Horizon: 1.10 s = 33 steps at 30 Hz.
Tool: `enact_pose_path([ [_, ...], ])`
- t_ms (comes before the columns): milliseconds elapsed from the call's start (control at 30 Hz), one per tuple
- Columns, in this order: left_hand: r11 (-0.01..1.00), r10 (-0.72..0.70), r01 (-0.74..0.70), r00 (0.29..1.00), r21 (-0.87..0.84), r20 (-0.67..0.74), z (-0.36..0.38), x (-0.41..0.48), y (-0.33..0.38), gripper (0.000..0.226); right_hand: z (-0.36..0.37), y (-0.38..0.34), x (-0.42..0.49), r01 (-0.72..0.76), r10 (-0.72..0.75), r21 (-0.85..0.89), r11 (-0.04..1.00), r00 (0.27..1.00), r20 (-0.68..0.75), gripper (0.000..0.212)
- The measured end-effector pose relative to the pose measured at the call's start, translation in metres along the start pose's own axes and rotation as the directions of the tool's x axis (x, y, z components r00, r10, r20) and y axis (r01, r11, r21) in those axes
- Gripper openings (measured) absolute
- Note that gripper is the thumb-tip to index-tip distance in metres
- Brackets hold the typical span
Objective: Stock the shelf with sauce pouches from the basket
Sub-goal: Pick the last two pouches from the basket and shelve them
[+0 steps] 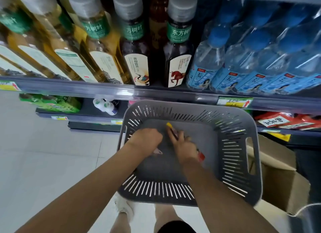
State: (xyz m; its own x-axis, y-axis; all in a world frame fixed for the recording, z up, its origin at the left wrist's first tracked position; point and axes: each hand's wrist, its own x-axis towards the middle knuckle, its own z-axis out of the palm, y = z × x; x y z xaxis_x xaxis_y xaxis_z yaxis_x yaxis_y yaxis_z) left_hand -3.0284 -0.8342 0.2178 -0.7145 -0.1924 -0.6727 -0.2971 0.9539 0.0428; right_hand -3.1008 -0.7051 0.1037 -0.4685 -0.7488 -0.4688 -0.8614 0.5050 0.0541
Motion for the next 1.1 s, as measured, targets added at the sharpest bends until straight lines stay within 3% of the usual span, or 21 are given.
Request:
enact_pose_path([
  [200, 0.995, 0.014, -0.016, 1.0, -0.1, -0.026, -0.013, 0.008, -0.001, 0.025, -0.003, 0.008, -0.002, 0.12, -0.127, 0.13, 0.984, 0.991, 0.043, 0.098],
  [367, 0.978, 0.048, -0.022, 0.992, -0.206, 0.12, -0.018, 0.026, -0.012, 0.038, 0.015, 0.018, -0.004, -0.194, 0.121, 0.308, 0.932, 0.963, 0.24, 0.114],
  [467, 0.962, 0.027, 0.015, 0.988, -0.272, 0.149, -0.009, 0.041, -0.017, 0.028, 0.02, 0.011, -0.001, -0.233, 0.15, 0.35, 0.907, 0.957, 0.247, 0.118],
  [633, 0.949, -0.064, 0.059, 0.998, -0.311, -0.004, 0.005, 0.058, -0.021, 0.033, 0.024, -0.002, 0.004, -0.294, 0.204, 0.401, 0.867, 0.946, 0.252, 0.125],
  [800, 0.95, -0.166, 0.126, 0.979, -0.287, -0.119, 0.018, 0.063, -0.019, 0.051, 0.012, 0.02, 0.003, -0.588, 0.477, 0.543, 0.6, 0.807, 0.347, 0.122],
  [967, 0.952, -0.29, 0.231, 0.895, -0.202, -0.34, 0.05, 0.063, -0.003, 0.072, 0.005, 0.058, -0.014, -0.6, 0.515, 0.521, 0.608, 0.797, 0.317, 0.119],
  [1033, 0.893, -0.417, 0.291, 0.823, -0.343, -0.386, 0.068, 0.056, 0.011, 0.08, 0.003, 0.066, -0.019, -0.613, 0.531, 0.529, 0.587, 0.784, 0.321, 0.118],
  [1100, 0.773, -0.549, 0.348, 0.785, -0.53, -0.286, 0.086, 0.052, 0.023, 0.094, 0.002, 0.069, -0.023, -0.616, 0.534, 0.546, 0.568, 0.78, 0.326, 0.117],
])
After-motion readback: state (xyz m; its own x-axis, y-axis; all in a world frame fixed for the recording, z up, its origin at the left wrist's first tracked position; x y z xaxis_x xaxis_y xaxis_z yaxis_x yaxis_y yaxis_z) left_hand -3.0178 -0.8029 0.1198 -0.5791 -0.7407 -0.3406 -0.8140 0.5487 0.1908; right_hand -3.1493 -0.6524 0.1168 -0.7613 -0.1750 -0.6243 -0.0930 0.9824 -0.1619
